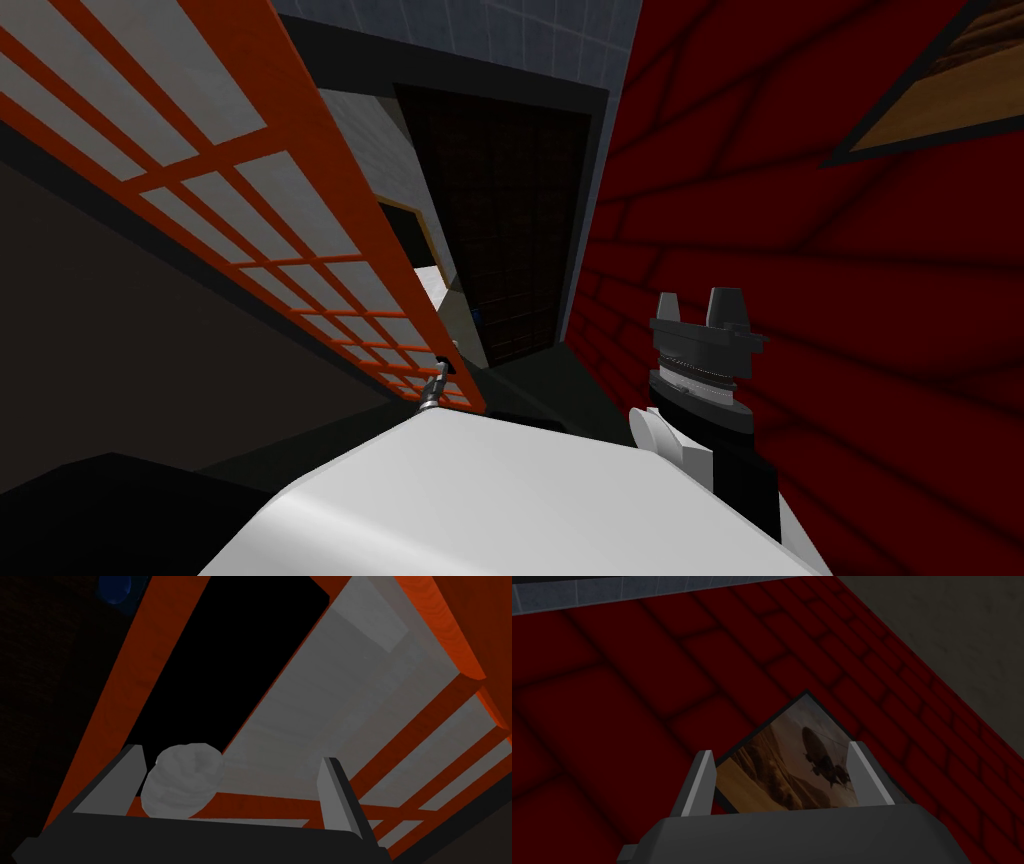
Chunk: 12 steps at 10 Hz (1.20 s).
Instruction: Pull the door open
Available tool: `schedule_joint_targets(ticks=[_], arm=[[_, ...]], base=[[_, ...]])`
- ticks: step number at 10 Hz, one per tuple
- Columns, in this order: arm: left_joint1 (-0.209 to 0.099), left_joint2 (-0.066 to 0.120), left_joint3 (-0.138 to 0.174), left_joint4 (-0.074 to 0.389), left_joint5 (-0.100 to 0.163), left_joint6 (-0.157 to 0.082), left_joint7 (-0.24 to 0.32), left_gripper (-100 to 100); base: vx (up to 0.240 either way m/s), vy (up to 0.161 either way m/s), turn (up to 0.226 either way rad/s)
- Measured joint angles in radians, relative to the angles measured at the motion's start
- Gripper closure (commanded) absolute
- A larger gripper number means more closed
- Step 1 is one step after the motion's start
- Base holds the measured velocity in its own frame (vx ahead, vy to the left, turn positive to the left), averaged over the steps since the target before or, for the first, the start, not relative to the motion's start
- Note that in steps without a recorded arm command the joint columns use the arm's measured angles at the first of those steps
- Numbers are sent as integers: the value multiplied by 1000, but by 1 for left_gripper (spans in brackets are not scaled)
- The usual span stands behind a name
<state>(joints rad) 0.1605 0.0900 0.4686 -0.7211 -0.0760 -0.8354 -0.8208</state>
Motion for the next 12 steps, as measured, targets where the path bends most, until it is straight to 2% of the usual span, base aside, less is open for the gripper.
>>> schedule_joint_targets(ticks=[2,4,7,9,10,12], arm=[[14,-2,-10,-28,4,14,29,100],[23,-6,-31,-51,23,28,84,100],[8,4,-50,-26,47,15,154,100],[10,8,-63,-32,59,18,202,100],[23,6,-71,-55,62,28,222,100],[4,14,-87,-29,83,19,270,100]], base=[[-34,21,-57],[-51,35,-76],[-43,11,-62],[-39,16,-55],[-48,36,-61],[-50,27,-78]])
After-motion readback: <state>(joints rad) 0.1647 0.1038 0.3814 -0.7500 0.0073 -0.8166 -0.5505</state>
